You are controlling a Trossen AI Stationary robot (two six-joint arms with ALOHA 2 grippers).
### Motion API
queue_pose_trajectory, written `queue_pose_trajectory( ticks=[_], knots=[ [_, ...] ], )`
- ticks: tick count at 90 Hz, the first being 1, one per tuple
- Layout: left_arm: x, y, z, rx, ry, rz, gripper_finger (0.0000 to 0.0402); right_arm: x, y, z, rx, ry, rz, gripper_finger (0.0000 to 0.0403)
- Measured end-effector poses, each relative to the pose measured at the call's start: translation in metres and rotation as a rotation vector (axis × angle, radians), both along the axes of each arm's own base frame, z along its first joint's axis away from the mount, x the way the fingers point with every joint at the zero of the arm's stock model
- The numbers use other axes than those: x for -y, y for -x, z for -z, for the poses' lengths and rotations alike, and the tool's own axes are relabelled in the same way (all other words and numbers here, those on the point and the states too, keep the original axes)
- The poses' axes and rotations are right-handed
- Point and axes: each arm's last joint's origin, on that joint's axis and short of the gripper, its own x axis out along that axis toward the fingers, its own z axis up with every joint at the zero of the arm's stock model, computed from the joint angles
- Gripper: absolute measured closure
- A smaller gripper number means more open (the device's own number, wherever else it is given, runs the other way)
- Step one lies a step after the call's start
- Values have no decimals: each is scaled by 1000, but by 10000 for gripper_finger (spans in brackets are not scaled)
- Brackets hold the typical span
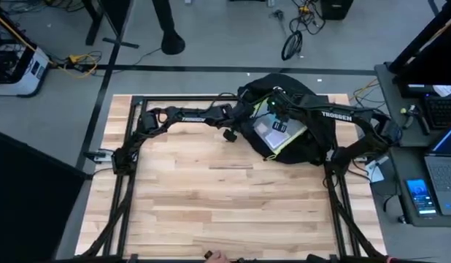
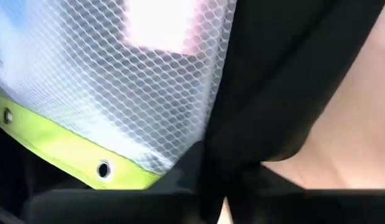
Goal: Unpack backpack
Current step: Put the zip bag into the black backpack
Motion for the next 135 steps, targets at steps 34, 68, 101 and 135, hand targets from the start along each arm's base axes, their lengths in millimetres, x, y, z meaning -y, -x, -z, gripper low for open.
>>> queue_pose_trajectory(
  ticks=[34, 68, 101, 135],
  knots=[
    [14, 20, -30, -41, 165, -240, 401, -24, 15, -31, 308, -218, 21, 305],
    [38, 37, -66, -35, 379, -342, 401, -82, -21, 18, 444, -483, -309, 305],
    [61, 35, -67, -70, 425, -274, 401, -91, -47, 60, 361, -481, -380, 305],
    [81, 36, -65, -141, 498, -213, 401, -46, -27, 55, 195, -100, -150, 396]
  ],
)
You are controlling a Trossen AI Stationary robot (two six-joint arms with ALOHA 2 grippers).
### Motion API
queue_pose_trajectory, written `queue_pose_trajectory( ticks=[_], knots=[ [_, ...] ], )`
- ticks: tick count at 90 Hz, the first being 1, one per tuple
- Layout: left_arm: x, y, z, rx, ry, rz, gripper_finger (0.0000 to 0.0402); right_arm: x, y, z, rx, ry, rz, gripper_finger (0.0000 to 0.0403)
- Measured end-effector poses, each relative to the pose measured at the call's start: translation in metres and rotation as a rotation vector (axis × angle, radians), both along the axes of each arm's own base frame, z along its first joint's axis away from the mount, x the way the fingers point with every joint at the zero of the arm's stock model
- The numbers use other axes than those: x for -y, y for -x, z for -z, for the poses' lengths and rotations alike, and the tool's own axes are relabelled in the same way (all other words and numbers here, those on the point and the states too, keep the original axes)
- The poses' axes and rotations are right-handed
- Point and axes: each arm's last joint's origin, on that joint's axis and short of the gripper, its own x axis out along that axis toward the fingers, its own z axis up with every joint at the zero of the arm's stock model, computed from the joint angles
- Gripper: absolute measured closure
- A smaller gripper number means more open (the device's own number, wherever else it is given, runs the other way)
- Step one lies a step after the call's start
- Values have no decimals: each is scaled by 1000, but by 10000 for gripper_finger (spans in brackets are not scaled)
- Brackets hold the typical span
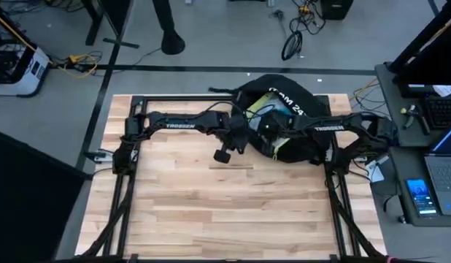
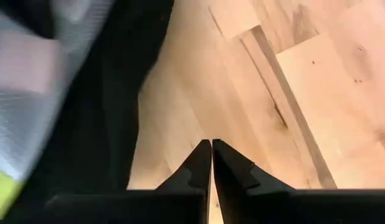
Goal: Unpack backpack
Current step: Put the zip bag into the black backpack
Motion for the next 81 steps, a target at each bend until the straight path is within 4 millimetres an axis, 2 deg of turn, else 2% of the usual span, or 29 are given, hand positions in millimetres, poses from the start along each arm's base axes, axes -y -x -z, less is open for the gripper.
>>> queue_pose_trajectory(
  ticks=[14, 27, 46, 66, 81],
  knots=[
    [0, -1, 0, 6, 5, -23, 401, 22, 9, -3, -45, 114, 92, 401],
    [-4, -4, -2, 37, -57, -53, 401, 32, 16, -3, -75, 136, 133, 402],
    [-12, -9, -25, 189, -143, -97, 401, 47, 27, -4, -148, 212, 193, 403],
    [-32, -10, -32, 265, -168, -142, 401, 57, 36, -4, -174, 220, 263, 403],
    [-51, -10, -23, 259, -184, -167, 385, 57, 36, -3, -147, 188, 262, 403]
  ],
)
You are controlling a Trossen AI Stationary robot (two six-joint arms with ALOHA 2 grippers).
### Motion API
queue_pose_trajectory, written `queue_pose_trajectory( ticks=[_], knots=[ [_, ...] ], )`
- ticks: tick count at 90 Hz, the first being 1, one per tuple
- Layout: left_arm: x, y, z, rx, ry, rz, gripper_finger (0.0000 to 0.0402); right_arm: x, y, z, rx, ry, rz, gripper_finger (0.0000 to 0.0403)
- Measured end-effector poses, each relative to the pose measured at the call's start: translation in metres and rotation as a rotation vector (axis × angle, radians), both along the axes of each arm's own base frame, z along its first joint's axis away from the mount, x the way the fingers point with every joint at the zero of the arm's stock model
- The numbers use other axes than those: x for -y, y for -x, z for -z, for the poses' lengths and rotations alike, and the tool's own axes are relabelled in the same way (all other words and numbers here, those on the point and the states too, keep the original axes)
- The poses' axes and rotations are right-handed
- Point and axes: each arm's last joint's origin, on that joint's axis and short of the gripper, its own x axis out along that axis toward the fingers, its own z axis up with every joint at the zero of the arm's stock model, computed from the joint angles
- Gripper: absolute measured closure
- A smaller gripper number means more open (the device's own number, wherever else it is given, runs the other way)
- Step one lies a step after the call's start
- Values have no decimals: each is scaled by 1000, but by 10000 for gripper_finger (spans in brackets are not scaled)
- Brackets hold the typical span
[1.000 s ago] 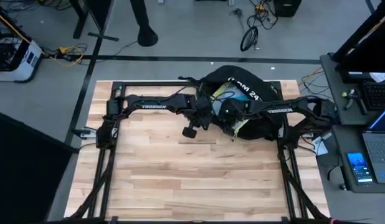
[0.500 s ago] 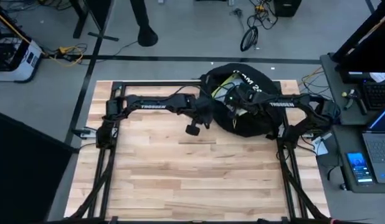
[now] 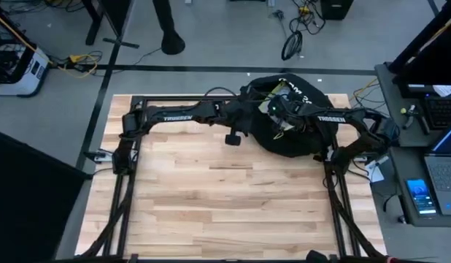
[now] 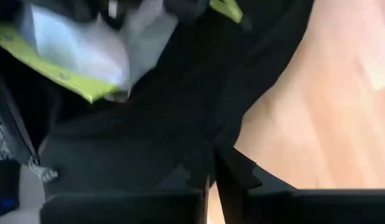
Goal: Unpack backpack
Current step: Put the zip bag into the black backpack
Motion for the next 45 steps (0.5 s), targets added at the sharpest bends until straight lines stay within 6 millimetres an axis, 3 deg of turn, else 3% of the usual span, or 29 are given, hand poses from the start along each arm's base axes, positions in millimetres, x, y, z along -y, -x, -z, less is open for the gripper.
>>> queue_pose_trajectory(
  ticks=[45],
  knots=[
    [-3, -1, 23, -155, -136, 217, 174, -2, 0, 2, 32, -46, 2, 403]
  ],
)
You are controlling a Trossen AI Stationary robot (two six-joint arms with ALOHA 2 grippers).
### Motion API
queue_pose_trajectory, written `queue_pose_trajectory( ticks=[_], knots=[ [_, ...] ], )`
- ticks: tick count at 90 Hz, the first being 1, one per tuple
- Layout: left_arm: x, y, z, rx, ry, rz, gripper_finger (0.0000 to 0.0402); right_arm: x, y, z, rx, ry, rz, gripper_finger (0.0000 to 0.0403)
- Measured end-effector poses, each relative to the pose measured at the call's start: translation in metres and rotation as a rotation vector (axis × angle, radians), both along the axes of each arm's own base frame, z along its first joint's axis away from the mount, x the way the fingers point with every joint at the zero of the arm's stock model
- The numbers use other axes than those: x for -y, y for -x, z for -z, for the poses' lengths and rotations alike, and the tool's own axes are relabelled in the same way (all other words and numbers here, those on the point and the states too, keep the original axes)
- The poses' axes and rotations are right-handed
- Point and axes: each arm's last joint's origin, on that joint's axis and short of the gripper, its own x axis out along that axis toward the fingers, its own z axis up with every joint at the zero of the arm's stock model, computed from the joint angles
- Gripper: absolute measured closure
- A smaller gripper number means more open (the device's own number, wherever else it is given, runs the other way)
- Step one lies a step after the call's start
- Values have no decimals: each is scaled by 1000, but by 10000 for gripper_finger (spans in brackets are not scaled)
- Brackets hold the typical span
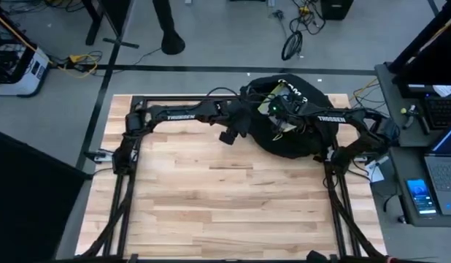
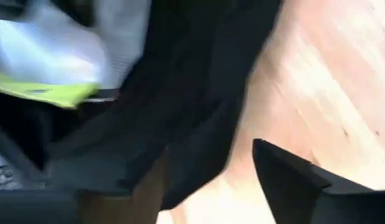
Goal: Unpack backpack
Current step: Put the zip bag into the black backpack
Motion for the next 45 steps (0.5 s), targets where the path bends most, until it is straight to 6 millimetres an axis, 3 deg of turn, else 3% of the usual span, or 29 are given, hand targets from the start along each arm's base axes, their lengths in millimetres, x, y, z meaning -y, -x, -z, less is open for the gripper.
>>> queue_pose_trajectory(
  ticks=[31, 45],
  knots=[
    [9, -25, 55, -49, -119, -34, 159, -1, -1, 1, 23, -21, -2, 403],
    [10, -30, 65, -44, -178, -66, 207, -1, -1, 1, 23, -23, -3, 403]
  ],
)
